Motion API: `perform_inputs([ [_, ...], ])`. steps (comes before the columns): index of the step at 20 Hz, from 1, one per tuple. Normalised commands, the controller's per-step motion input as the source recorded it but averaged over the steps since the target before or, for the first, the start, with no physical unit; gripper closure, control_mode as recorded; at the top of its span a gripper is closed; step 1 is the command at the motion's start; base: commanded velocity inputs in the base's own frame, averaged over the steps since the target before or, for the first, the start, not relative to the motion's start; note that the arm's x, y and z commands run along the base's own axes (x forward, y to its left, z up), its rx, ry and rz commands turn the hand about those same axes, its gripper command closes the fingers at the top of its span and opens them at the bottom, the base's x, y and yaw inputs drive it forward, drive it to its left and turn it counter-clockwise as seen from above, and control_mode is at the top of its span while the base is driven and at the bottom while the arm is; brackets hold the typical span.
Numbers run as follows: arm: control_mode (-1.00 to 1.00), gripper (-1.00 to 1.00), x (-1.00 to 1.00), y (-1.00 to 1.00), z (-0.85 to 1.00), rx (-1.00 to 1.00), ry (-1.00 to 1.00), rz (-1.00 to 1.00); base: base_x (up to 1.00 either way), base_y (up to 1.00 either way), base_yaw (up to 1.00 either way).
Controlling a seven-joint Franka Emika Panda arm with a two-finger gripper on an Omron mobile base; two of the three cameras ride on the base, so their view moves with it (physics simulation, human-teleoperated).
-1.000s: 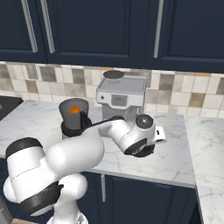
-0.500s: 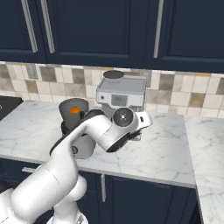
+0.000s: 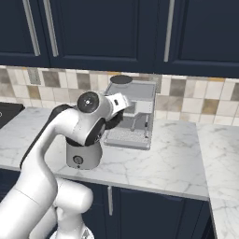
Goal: Open the blender lid, put the tangerine in the blender, close the lid, and start the blender.
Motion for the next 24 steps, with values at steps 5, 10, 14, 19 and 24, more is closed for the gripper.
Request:
perform_inputs([
  [5,-1.0,1.0,0.31,0.72,0.2,-0.07,0.17,0.04,0.0,0.0,0.0],
  [10,-1.0,1.0,0.4,0.59,0.02,-0.05,0.25,0.08,0.0,0.0,0.0],
  [14,-1.0,1.0,0.5,0.26,0.0,-0.01,0.25,0.07,0.0,0.0,0.0],
  [19,-1.0,1.0,0.32,0.16,-0.02,0.0,0.16,0.11,0.0,0.0,0.0],
  [24,-1.0,1.0,0.05,0.14,-0.14,0.0,0.06,0.07,0.0,0.0,0.0],
])
